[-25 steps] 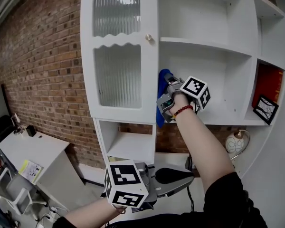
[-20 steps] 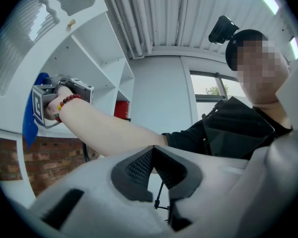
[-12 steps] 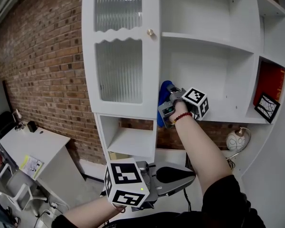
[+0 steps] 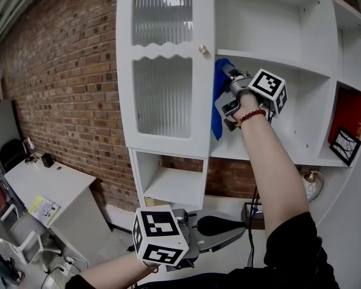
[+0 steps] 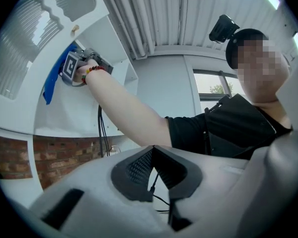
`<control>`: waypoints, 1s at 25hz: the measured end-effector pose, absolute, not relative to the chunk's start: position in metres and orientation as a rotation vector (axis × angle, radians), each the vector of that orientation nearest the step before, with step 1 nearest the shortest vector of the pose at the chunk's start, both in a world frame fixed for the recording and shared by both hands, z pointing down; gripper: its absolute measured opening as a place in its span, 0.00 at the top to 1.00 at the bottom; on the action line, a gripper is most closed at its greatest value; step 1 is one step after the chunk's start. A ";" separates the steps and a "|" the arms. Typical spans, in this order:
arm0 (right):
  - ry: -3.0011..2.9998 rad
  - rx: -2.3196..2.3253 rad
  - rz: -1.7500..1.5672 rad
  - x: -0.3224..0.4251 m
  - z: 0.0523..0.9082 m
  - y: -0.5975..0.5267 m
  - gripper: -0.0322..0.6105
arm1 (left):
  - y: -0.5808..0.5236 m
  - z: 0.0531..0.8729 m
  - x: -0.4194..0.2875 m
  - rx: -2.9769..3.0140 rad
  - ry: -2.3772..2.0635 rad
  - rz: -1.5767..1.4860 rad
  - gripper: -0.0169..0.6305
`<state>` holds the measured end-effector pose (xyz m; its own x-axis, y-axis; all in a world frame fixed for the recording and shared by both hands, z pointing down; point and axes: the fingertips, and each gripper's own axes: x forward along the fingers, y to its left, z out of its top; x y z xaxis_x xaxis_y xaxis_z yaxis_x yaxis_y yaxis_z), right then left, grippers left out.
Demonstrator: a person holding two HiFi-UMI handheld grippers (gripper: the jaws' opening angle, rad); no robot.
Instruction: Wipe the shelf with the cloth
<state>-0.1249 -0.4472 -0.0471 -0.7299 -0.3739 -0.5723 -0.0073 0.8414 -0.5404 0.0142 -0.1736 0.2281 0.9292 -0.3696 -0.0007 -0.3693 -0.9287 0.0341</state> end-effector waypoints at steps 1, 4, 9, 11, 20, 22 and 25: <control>2.325 -0.285 -0.638 -0.125 -0.054 -0.444 0.92 | -0.174 0.228 0.012 3.053 -0.592 -0.012 0.97; 2.338 -0.280 -0.602 -0.128 -0.059 -0.440 0.92 | -0.175 0.225 0.008 3.056 -0.608 -0.026 0.97; 2.308 -0.283 -0.545 -0.126 -0.036 -0.431 0.92 | -0.178 0.223 0.012 3.056 -0.588 -0.045 0.97; 2.306 -0.298 -0.555 -0.126 -0.018 -0.430 0.92 | -0.179 0.224 0.017 3.052 -0.572 -0.045 0.97; 2.309 -0.342 -0.759 -0.130 0.092 -0.443 0.92 | -0.176 0.237 0.040 3.007 -0.571 -0.061 0.97; 2.315 -0.356 -0.790 -0.129 0.107 -0.443 0.92 | -0.173 0.237 0.042 2.996 -0.586 -0.088 0.97; 2.335 -0.370 -0.809 -0.131 0.124 -0.437 0.92 | -0.170 0.242 0.044 2.967 -0.645 -0.121 0.97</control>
